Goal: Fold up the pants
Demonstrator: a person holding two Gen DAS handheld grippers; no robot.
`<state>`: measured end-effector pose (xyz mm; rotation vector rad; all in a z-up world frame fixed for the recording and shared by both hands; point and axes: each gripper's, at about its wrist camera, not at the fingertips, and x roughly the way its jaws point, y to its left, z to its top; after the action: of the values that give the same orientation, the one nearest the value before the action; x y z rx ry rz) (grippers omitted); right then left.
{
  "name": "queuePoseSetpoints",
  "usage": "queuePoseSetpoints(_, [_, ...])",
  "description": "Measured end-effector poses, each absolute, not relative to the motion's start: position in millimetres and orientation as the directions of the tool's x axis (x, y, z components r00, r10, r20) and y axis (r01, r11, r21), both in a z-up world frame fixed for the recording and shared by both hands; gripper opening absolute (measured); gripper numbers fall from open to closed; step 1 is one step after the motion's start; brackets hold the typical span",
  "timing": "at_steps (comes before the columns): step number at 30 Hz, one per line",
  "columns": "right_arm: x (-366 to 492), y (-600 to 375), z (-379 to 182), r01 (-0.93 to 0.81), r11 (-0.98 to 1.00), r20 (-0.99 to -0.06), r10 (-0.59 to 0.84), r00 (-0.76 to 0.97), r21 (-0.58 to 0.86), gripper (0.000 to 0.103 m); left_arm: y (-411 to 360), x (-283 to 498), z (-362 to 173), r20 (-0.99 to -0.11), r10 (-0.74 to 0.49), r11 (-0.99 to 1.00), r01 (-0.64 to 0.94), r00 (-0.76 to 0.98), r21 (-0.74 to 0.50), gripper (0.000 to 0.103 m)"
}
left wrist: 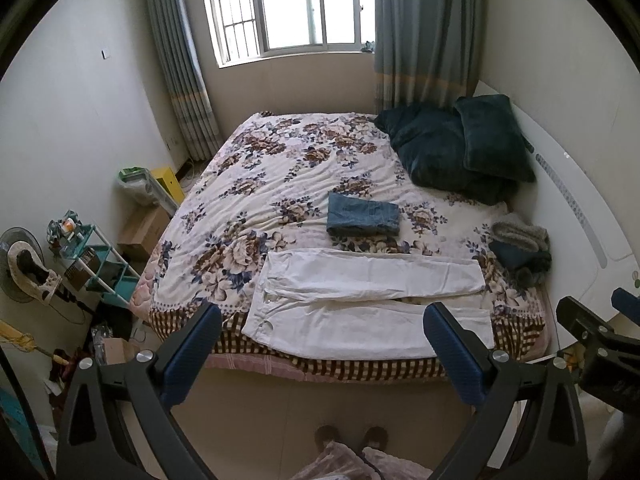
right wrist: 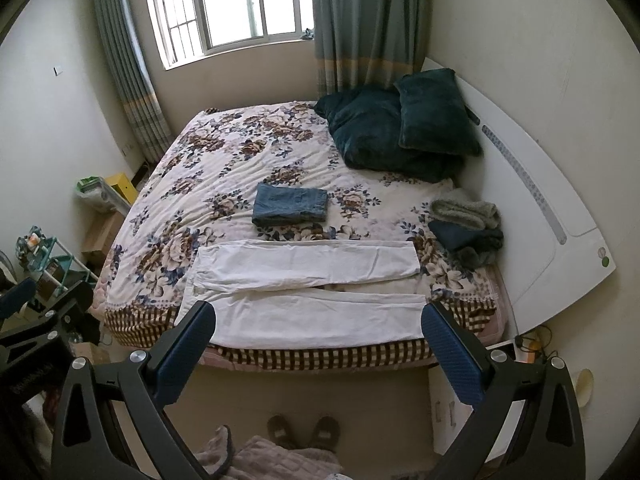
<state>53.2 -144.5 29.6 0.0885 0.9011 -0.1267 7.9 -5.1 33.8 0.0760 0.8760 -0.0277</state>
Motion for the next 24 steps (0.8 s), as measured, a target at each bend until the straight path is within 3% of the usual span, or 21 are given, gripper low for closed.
queuePoseSetpoints(24, [60.0, -142.1, 29.9, 0.147, 0.988, -0.784, -0.065, 0.617, 0.034, 0.103, -4.9, 6.7, 36.4, -0.766, 0.002, 0.997, 0.059, 0.643, 0.052, 0.103])
